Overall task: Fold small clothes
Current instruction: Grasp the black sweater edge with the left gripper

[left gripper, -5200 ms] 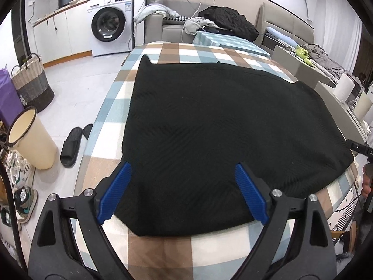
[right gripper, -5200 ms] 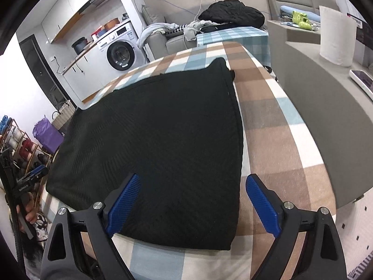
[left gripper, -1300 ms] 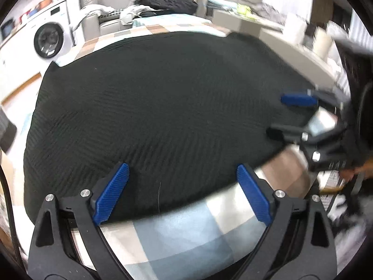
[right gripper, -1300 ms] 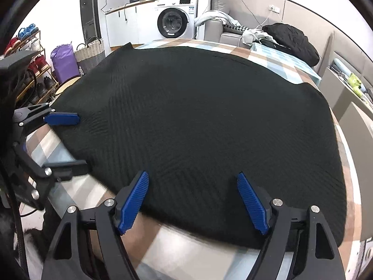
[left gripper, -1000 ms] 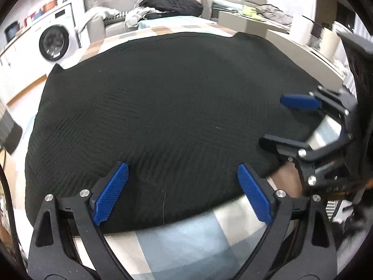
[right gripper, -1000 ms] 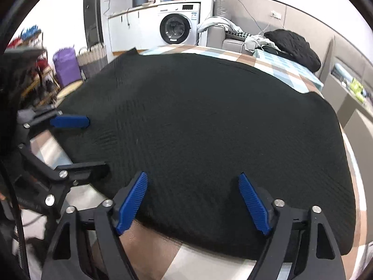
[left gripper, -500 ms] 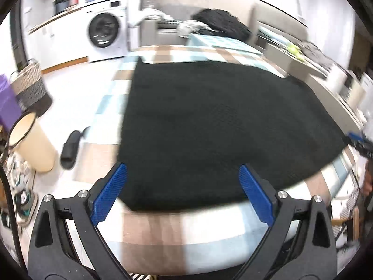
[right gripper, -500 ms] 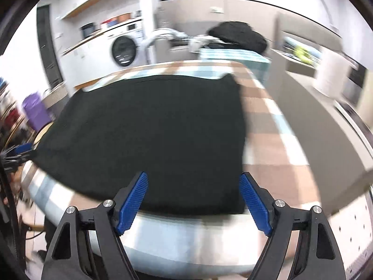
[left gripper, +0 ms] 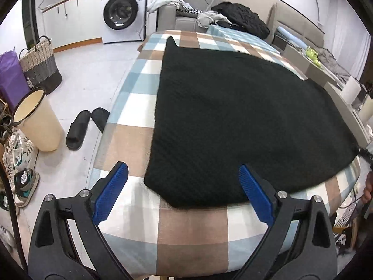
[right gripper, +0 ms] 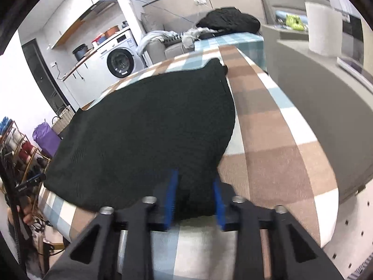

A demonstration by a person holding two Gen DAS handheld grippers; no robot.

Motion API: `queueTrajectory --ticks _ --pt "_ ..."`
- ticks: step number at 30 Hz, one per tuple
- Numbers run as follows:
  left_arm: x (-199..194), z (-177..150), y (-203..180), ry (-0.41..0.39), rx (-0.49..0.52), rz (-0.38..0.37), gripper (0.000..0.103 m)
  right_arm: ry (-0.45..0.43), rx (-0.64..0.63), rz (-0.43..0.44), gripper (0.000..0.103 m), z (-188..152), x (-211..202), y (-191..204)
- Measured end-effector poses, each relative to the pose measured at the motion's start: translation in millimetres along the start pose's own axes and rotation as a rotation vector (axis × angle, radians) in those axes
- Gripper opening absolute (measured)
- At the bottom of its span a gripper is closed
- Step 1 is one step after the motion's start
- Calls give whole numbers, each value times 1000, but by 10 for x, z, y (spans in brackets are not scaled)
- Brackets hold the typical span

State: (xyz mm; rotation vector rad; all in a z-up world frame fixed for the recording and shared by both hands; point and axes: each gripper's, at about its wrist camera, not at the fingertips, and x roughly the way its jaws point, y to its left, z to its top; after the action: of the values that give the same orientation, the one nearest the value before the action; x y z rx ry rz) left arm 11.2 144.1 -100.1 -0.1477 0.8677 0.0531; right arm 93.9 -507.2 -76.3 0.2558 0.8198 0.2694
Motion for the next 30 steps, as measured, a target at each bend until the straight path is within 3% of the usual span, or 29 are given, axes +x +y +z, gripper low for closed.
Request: queueTrajectory --ticks 4,8,11,13,18,20,24,26,30 --pt "1 -3 -33 1 1 14 95 -69 -35 -50 12 22 -106 28" --pt "-50 -25 -24 -13 -6 45 95 -50 -10 -108 14 32 -68 -62" --pt "-109 -61 -5 -20 -40 32 95 -25 19 -98 28 29 -81 -76" --pt "-172 -76 9 -34 -65 30 95 -60 38 -125 44 44 -192 -63" --pt "-398 -128 -31 -38 -104 -38 95 -160 58 -100 64 113 -444 80" --pt "-465 -158 -57 -28 -111 -69 94 -173 30 -84 67 133 -481 201" --pt "-476 -242 -54 14 -189 -131 71 -175 -8 -24 79 121 -450 457" --pt "-431 -258 -60 47 -204 -159 65 -163 -27 -8 79 97 -383 574" --pt "-380 -315 -77 93 -235 -184 62 -149 -85 7 79 49 -319 774"
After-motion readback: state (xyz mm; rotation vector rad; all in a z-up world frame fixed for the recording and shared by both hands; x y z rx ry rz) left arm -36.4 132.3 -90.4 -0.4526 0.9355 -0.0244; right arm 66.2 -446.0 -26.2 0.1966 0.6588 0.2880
